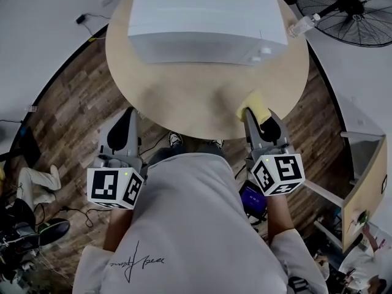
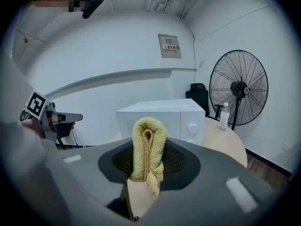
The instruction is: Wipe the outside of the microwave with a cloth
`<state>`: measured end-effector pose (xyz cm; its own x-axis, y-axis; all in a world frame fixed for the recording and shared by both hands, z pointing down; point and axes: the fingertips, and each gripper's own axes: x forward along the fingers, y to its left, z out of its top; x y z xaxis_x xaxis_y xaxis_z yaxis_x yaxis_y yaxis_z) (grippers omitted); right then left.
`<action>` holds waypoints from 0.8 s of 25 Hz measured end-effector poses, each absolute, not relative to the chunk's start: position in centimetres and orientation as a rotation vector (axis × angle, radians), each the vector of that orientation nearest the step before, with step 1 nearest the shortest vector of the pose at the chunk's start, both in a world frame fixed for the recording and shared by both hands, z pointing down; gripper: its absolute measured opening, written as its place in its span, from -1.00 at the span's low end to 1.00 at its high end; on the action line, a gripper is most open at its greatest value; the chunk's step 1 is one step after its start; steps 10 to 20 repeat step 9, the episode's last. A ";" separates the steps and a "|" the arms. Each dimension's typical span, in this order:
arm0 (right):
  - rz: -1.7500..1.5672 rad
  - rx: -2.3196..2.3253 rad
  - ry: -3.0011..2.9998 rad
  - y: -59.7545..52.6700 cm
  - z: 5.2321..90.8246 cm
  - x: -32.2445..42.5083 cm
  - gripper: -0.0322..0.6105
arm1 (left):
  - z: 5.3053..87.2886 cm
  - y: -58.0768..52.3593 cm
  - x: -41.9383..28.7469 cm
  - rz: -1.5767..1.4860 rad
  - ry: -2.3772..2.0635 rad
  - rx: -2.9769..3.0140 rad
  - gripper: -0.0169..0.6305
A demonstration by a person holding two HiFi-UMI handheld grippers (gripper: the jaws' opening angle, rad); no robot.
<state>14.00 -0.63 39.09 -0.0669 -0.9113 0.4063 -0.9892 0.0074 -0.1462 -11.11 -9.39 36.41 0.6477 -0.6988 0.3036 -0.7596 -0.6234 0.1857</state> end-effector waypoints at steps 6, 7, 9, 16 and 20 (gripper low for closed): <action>0.576 1.963 -2.047 -1.2 39.7 13.8 -0.52 | 36.6 -9.5 -10.8 0.307 -1.162 2.568 -0.97; 0.577 1.960 -2.046 -1.4 39.8 13.7 -0.52 | 36.6 -9.6 -10.9 0.316 -1.164 2.570 -0.97; 0.582 1.955 -2.047 -1.8 39.9 13.5 -0.52 | 36.7 -9.8 -11.1 0.333 -1.170 2.574 -0.97; 0.582 1.955 -2.047 -1.8 39.9 13.5 -0.52 | 36.7 -9.8 -11.1 0.333 -1.170 2.574 -0.97; 0.582 1.955 -2.047 -1.8 39.9 13.5 -0.52 | 36.7 -9.8 -11.1 0.333 -1.170 2.574 -0.97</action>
